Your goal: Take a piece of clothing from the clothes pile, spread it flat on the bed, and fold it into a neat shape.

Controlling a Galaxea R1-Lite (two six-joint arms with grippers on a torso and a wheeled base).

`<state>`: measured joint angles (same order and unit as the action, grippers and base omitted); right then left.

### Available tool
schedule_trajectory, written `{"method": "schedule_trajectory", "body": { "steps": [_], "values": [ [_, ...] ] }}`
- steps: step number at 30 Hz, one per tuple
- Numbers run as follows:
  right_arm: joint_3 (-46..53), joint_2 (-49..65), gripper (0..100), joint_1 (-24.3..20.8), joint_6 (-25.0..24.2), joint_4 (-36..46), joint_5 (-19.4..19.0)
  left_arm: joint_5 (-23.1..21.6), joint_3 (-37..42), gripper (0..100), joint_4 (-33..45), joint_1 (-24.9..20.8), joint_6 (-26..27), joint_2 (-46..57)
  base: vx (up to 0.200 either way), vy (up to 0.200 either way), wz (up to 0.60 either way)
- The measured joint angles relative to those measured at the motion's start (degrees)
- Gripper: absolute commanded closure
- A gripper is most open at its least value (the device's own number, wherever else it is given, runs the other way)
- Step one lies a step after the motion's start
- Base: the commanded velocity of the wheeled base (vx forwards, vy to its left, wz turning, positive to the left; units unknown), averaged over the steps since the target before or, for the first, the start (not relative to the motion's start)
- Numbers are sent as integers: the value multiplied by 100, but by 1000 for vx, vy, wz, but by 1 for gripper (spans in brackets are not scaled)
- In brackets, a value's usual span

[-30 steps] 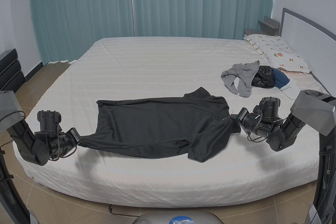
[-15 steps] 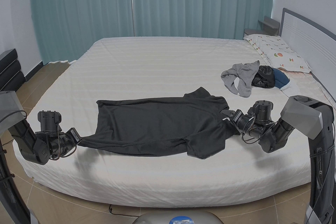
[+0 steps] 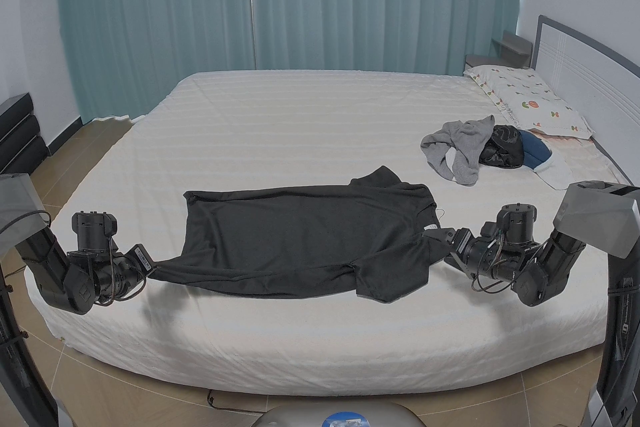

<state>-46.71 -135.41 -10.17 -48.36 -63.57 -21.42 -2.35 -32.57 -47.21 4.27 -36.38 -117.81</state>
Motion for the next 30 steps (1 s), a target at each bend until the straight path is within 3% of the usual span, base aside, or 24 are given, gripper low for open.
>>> {"method": "schedule_trajectory", "body": {
  "steps": [8, 16, 17, 30],
  "values": [
    [-417, -233, 0, -190, -6, 755, -28, -7, 20, 100, 4, -13, 0, 11, 0, 0, 0],
    [-753, -530, 0, -369, 0, 837, 29, -10, 22, 100, 0, -22, 1, 12, 0, 0, 0],
    [-767, -555, 100, -378, 0, 837, 29, -10, 22, 100, 2, -22, 1, 12, 0, 0, 0],
    [-321, -246, 100, -336, 27, 851, 137, 11, 41, 100, 6, -20, 20, 23, 0, 0, 0]
  ]
}}
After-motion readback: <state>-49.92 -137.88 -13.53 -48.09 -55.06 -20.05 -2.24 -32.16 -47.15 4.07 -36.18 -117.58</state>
